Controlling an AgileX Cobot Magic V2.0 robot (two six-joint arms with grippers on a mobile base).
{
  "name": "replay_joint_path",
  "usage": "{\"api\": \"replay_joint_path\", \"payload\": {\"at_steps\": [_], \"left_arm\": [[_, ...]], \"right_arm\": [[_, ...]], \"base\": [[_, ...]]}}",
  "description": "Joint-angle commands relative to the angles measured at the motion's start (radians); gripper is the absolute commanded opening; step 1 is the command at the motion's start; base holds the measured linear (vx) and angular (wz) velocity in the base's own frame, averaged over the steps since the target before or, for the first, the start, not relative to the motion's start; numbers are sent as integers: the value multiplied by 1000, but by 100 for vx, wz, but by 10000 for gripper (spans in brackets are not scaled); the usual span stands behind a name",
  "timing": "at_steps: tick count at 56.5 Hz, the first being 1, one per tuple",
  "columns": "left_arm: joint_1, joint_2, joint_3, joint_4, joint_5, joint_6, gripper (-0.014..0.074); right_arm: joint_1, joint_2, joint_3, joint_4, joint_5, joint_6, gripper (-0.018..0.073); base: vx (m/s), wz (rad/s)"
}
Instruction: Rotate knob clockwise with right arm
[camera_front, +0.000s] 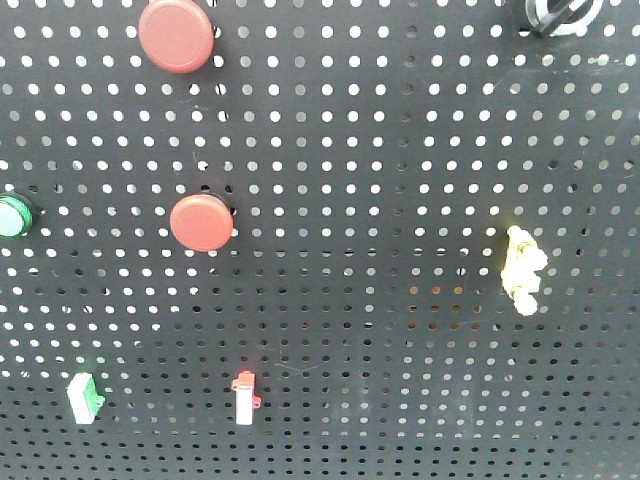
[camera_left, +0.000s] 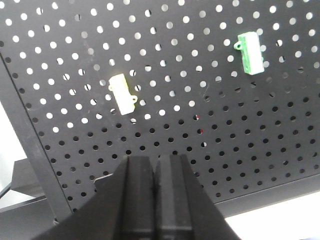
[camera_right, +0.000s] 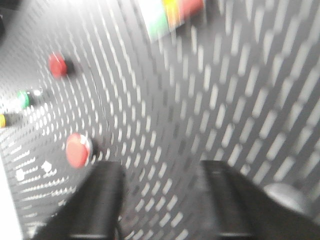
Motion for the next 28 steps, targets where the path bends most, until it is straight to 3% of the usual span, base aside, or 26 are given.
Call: {"api": "replay_joint_path", "payload": {"at_steps": [1, 6, 12, 17, 24, 28], "left_arm": [[-8, -17, 33, -5, -77, -4, -6], [-8, -17, 33, -5, -77, -4, -6], [-8, -17, 33, -5, -77, -4, -6], [-8, -17, 33, -5, -77, -4, -6], [-8, -17, 33, -5, -77, -4, -6], [-8, -17, 33, -5, -77, -4, -6]], "right_arm": [[1, -32, -32, -15, -3, -138, 286], [1, -53, -32, 5, 12, -259, 200], [1, -74, -32, 117, 90, -456, 78], [1, -89, -32, 297, 252, -717, -14], [1, -95, -32, 530, 484, -1148, -11], [1, -95, -32, 652, 578, -1334, -10]], "base": [[0, 0], [0, 0], [0, 0], [0, 0], [0, 0], [0, 0]]}}
